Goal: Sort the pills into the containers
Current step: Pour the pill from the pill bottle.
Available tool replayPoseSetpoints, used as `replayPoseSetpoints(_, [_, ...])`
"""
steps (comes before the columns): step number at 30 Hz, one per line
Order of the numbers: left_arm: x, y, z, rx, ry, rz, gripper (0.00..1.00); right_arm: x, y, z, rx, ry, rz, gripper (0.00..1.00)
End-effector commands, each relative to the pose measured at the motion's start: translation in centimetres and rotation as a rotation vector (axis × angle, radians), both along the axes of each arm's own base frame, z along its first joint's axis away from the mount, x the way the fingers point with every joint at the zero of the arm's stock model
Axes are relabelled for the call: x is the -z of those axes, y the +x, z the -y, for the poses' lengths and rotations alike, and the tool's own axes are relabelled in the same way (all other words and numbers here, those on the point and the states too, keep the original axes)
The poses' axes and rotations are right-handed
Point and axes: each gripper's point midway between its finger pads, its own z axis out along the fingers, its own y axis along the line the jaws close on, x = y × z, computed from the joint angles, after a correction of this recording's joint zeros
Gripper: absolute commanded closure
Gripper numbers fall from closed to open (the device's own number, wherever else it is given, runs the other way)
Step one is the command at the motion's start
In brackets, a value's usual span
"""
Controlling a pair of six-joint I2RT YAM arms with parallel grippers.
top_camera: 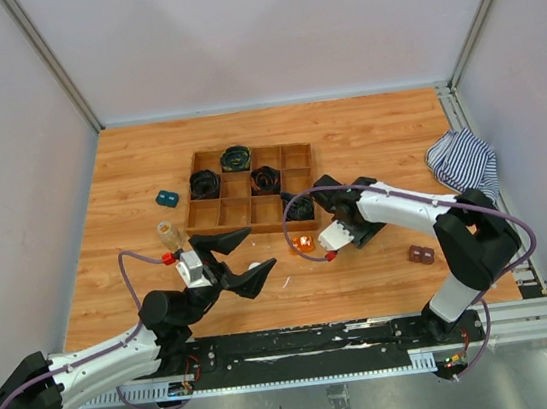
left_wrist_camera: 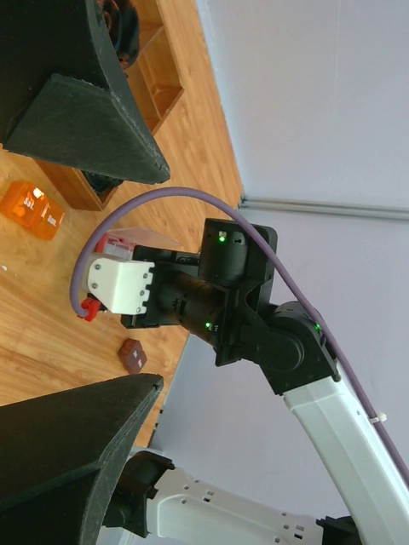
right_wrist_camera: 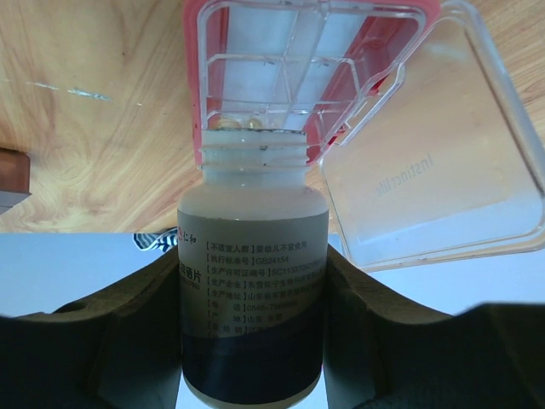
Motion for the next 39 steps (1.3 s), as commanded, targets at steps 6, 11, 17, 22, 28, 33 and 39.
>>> replayPoseSetpoints(6, [3.7, -0.3, -0.6, -0.007, 0.064, -0.018, 0.01, -0.4, -0.3, 0.7, 0.048, 0.021, -0.012, 0.99])
replayPoseSetpoints(11, [3.7, -0.3, -0.8, -0.01, 0.057, -0.017, 0.01, -1.5, -0.2, 0.6, 0.083, 0.079, 0.013, 0.99])
replayPoseSetpoints(17, [3.0, -0.6, -0.9, 0.002, 0.031, -0.028, 0.01, -5.2, -2.1, -1.8, 0.26, 0.435, -0.029, 0.99])
replayPoseSetpoints(22, [0.6, -1.7, -1.2, 0.065, -0.063, -0.07, 0.01, -12.3, -3.6, -4.5, 0.37, 0.942, -0.053, 0.99])
replayPoseSetpoints(28, [-2.4, -2.8, -2.0, 0.133, -0.195, -0.134, 0.01, -28.6, -2.8, -6.7, 0.337, 1.768, -0.027, 0.99])
replayPoseSetpoints(33, [-4.5, -3.2, -1.8, 0.186, -0.245, -0.164, 0.01, -44.2, -4.4, -6.8, 0.105, 2.371, -0.124, 0.99])
replayPoseSetpoints(39, [-5.8, -3.2, -1.0, 0.221, -0.258, -0.195, 0.01, -51.9, -11.3, -5.7, -0.13, 2.691, -0.535, 0.99])
